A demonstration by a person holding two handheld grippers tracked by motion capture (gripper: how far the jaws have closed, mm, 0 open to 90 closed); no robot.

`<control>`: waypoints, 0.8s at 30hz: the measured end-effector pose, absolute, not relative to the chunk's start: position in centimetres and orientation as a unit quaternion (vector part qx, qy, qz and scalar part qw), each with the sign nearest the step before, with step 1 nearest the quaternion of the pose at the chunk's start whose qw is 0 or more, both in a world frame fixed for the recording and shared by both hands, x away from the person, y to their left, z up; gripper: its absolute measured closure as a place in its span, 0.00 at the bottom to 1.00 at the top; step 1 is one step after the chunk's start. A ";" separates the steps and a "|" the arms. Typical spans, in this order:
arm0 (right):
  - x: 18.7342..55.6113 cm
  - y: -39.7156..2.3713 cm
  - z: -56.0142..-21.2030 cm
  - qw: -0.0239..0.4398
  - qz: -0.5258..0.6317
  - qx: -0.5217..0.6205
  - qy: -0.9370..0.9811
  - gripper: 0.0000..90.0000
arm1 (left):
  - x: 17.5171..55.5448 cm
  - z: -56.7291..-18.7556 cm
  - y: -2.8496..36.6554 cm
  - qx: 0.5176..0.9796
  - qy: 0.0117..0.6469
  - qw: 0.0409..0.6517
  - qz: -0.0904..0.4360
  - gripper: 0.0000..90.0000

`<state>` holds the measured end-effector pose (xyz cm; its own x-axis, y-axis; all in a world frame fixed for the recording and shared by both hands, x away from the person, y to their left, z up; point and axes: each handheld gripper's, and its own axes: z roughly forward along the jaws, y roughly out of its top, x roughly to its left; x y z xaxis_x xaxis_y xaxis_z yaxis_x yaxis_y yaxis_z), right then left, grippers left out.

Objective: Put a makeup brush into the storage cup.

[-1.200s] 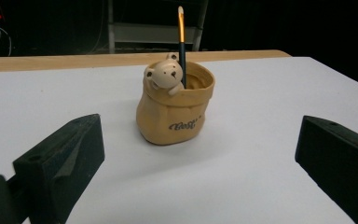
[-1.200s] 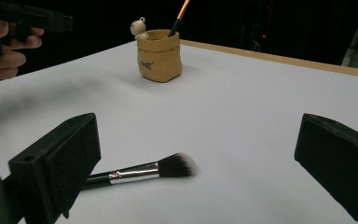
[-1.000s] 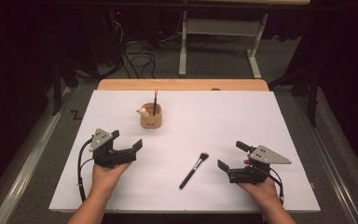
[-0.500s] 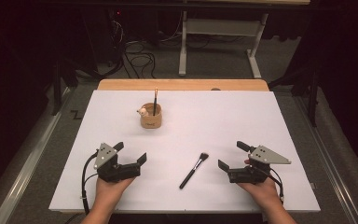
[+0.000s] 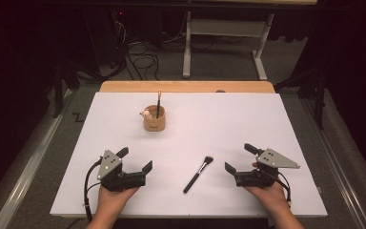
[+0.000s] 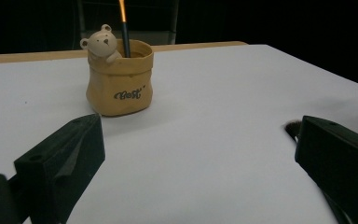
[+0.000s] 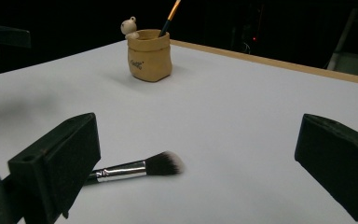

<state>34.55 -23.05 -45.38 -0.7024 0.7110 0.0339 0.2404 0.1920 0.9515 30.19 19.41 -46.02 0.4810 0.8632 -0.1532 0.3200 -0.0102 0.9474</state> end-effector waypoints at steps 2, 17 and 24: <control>34.6 -23.1 -45.3 0.214 0.550 0.320 0.741 0.01 | 30.2 -46.0 19.4 0.666 0.444 0.546 0.247 0.03; 34.4 -23.8 -44.9 0.226 0.554 0.325 0.732 0.01 | 30.1 -45.7 18.6 0.669 0.439 0.552 0.235 0.05; 34.5 -23.9 -44.8 0.226 0.554 0.325 0.732 0.01 | 30.4 -45.4 17.9 0.676 0.432 0.551 0.230 0.05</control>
<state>34.49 -23.87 -44.81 -0.6863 0.7268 0.0288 0.2247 0.1741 0.9588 30.40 17.85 -45.45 0.5208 0.8376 -0.1651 0.3304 -0.0194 0.9437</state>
